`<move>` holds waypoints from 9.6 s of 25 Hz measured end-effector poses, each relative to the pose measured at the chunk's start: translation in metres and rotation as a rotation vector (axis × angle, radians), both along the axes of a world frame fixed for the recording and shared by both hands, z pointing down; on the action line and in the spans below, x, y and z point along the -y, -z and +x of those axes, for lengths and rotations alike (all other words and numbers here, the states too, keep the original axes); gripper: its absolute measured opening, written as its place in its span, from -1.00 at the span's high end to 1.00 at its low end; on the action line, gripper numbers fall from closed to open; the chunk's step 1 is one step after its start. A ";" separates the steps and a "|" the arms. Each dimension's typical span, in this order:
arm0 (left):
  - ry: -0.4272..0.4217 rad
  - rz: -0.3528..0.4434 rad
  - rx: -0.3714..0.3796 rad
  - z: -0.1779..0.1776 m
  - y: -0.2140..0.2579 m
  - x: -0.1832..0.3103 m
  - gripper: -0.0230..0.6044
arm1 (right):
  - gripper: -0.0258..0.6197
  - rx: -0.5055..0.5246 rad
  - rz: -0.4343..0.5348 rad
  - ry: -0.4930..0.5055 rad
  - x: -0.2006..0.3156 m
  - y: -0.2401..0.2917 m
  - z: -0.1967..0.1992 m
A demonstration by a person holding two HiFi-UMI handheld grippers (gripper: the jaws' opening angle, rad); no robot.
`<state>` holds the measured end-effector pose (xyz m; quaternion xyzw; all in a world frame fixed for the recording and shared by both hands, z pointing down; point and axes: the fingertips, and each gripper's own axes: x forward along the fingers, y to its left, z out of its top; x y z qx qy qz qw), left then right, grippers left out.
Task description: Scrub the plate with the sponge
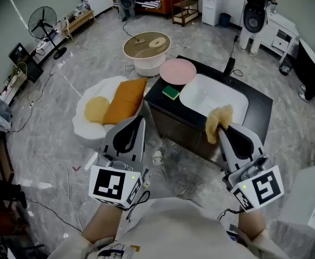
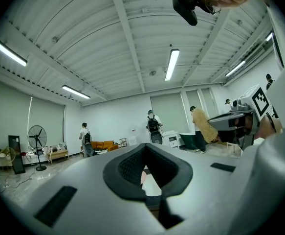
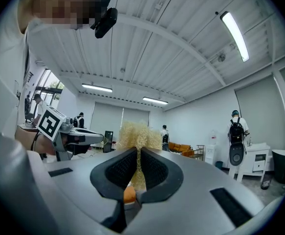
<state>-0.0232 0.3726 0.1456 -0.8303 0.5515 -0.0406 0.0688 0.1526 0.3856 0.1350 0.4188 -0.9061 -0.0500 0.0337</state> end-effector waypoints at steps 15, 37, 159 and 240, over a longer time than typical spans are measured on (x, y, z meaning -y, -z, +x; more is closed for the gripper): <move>-0.077 -0.058 0.005 -0.046 -0.025 0.179 0.87 | 0.78 -0.031 -0.078 -0.069 0.166 -0.035 -0.047; -0.236 -0.442 -0.074 -0.113 -0.146 0.454 0.86 | 0.78 -0.083 -0.419 -0.233 0.426 -0.153 -0.108; -0.041 -1.227 -0.335 -0.043 -0.481 0.577 0.84 | 0.78 -0.667 -0.959 0.332 0.582 -0.494 -0.156; 0.120 -1.216 -0.406 -0.045 -0.481 0.558 0.84 | 0.78 -0.907 -0.758 0.026 0.628 -0.484 -0.083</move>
